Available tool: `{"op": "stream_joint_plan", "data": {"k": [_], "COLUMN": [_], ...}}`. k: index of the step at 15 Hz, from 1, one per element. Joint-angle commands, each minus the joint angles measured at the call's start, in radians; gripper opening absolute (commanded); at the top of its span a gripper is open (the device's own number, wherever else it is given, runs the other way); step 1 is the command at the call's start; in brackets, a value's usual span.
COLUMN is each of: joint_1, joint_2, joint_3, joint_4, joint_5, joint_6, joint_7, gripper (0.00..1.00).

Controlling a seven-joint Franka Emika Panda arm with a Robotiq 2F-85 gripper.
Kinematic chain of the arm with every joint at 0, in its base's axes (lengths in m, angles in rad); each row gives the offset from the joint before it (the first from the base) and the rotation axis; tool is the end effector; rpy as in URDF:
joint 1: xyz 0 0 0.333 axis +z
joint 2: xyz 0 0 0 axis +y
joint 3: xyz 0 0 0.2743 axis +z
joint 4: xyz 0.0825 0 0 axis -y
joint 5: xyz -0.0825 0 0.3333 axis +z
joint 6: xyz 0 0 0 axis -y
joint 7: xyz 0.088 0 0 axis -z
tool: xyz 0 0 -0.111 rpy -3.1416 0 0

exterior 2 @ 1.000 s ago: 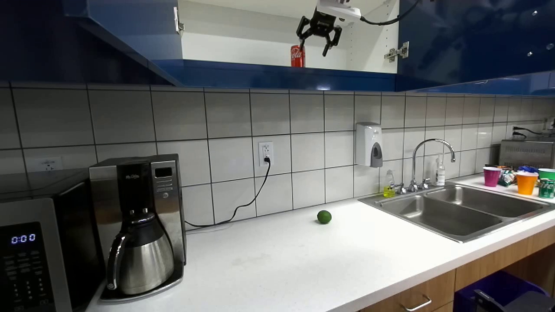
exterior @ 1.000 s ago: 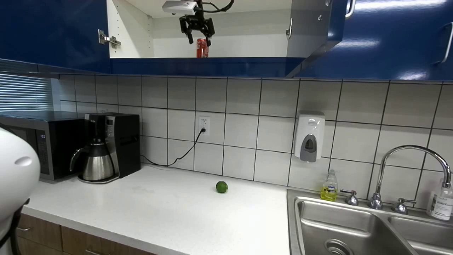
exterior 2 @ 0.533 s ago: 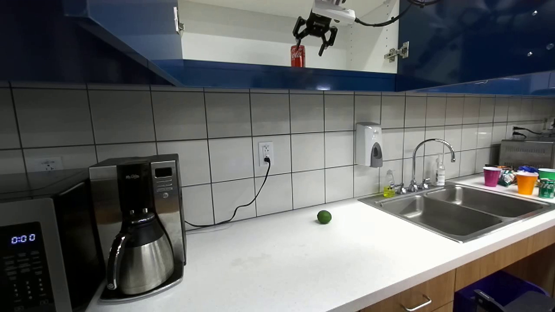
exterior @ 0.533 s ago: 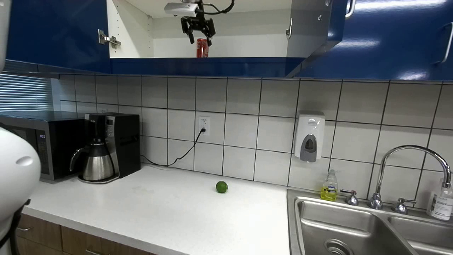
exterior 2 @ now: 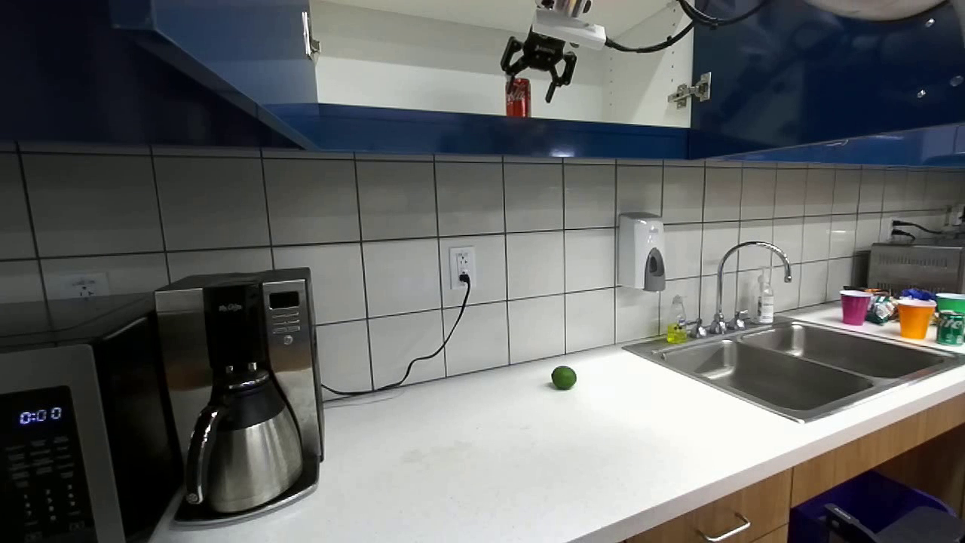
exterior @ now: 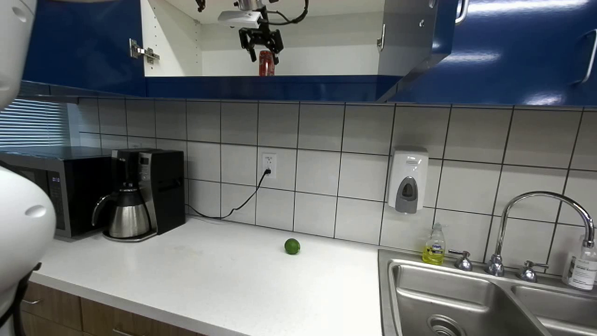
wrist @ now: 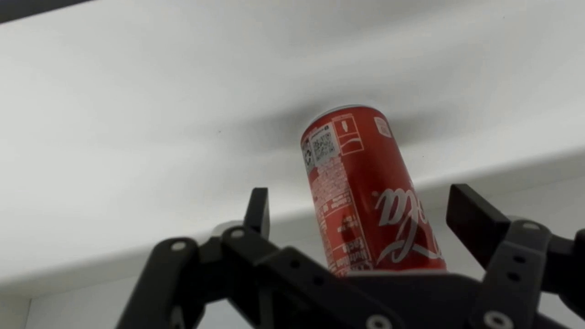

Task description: Put the red can on the counter.

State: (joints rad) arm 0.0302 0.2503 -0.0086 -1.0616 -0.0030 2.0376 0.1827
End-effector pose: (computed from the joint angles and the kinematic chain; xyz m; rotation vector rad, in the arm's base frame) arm 0.5883 0.0135 0.7188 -2.8664 0.2294 -1.0868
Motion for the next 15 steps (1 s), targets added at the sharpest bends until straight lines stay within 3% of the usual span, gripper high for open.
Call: {"op": "stream_joint_plan", "data": {"k": [1,10,11,12,15], "joint_1": [0.013,0.023,0.022,0.023,0.022], "joint_2": [0.051,0.122,0.129,0.133,0.145], "joint_3": [-0.005,-0.008,-0.008,-0.008,-0.008], "joint_4": [0.077,0.147,0.154,0.160,0.177], "joint_5": [-0.028,-0.023,-0.021,-0.022,-0.019], "joint_6": [-0.025,-0.018,-0.015,-0.015,-0.010], "joint_7": [0.035,0.043,0.047,0.045,0.045], "gripper": [1.00,1.00,0.75,0.74,0.49]}}
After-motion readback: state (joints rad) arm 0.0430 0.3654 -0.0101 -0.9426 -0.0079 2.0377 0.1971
